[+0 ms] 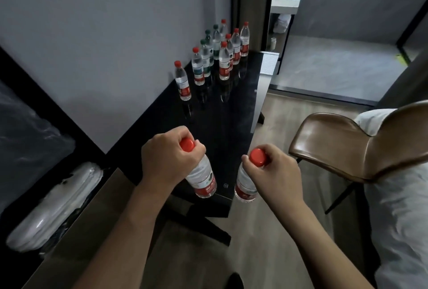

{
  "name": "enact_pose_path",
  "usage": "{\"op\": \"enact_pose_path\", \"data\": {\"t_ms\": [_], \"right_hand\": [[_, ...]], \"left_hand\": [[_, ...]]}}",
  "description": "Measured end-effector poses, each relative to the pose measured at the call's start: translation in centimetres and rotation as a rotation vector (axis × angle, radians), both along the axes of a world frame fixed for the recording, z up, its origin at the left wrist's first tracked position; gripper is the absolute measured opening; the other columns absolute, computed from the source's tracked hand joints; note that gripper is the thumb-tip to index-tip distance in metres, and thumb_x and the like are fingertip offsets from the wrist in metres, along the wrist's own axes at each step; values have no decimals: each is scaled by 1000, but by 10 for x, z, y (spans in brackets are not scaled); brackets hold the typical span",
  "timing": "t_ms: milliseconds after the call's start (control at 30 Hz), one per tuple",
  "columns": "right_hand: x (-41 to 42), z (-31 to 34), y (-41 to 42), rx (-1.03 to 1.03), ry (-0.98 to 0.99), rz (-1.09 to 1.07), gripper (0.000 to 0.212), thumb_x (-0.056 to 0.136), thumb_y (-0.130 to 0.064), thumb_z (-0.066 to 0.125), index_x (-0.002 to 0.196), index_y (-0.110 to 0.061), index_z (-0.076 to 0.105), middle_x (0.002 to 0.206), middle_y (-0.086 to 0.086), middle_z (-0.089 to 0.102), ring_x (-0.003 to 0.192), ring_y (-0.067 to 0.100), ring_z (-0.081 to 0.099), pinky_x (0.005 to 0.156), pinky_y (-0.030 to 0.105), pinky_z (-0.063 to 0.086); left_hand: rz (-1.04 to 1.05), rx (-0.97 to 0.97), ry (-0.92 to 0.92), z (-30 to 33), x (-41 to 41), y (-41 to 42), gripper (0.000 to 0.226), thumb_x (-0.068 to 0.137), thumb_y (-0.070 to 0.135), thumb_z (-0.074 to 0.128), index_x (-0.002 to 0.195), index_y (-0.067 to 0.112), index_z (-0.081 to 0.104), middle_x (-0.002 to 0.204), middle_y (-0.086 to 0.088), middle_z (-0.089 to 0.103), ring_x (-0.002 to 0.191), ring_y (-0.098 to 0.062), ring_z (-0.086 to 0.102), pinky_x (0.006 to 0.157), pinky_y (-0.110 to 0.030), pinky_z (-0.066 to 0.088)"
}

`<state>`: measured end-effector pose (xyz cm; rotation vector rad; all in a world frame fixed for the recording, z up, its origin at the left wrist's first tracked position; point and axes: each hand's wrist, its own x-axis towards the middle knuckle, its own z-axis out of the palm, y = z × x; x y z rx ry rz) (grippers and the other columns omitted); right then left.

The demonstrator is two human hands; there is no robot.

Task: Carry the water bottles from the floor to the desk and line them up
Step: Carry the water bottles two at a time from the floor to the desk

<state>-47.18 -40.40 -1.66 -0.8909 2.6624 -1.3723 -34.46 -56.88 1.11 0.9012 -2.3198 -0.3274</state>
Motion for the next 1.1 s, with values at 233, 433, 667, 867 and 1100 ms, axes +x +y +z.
{"op": "enact_pose_path", "data": {"t_ms": [233,433,667,867,1100], "right_hand": [[-66,-4,1,22,-19,-66,18,77,-41,71,81,-25,65,70,-11,64,68,10,60,67,38,54],[-119,-7,-9,24,-34,-98,18,78,-40,73,82,-24,65,71,-9,65,69,15,62,67,40,54],[-211,-17,-49,41,-22,-91,21,77,-43,72,79,-23,65,68,-9,64,67,13,61,66,39,54],[-309,-32,-103,145,-50,-11,22,79,-46,70,82,-25,63,71,-10,64,69,11,61,67,38,54],[-414,-4,-157,131,-8,-22,21,78,-46,69,86,-27,64,75,-11,66,73,14,62,69,37,53]], "left_hand": [[-29,60,-9,-6,-71,-8,22,70,42,65,59,27,54,50,13,53,49,-2,52,51,-19,40],[-65,103,-33,-17,-131,-23,24,71,42,65,59,26,54,49,11,53,48,-4,53,52,-21,43],[-72,128,-12,-29,-227,-60,22,71,43,64,61,26,56,52,11,55,52,-5,55,55,-23,45],[-93,143,-3,-55,-324,-111,22,73,46,58,62,28,55,50,12,52,49,-5,54,53,-24,47],[-69,155,10,-36,-420,-169,22,73,48,57,63,28,55,51,12,53,50,-3,54,53,-26,49]]}}
